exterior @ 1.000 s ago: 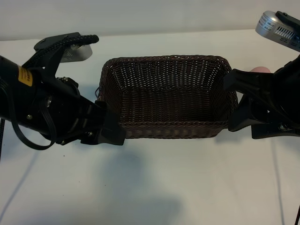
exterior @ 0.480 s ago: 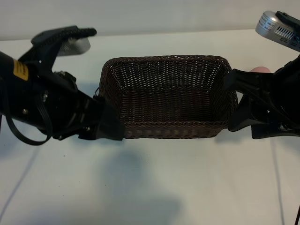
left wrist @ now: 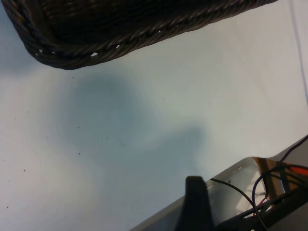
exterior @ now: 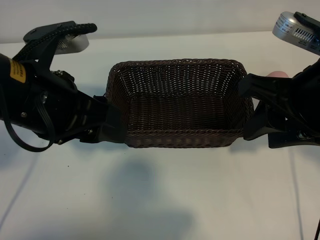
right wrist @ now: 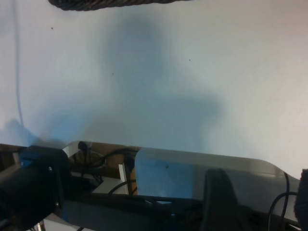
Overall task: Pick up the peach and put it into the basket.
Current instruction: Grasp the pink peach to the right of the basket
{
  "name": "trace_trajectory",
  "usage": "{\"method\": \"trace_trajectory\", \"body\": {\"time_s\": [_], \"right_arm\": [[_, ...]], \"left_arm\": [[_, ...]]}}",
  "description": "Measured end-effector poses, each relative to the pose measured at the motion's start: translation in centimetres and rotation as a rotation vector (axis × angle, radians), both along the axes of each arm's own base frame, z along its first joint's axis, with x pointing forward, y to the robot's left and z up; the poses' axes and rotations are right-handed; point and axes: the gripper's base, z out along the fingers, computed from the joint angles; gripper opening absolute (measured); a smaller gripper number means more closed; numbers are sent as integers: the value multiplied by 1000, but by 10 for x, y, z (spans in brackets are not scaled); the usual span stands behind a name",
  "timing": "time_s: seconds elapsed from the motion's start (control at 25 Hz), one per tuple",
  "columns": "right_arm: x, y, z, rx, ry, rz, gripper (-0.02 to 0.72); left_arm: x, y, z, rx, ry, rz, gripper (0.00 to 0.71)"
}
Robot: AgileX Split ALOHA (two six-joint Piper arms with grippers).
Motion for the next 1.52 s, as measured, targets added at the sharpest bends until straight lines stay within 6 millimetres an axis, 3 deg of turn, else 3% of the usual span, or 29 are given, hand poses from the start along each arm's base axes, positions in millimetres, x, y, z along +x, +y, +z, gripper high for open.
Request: {"method": "trace_trajectory", "body": {"time_s": [1.52], "right_arm": [[0, 0, 0, 1, 0, 0, 393]], "left_arm": [[3, -1, 2, -23, -33, 21, 537]]}}
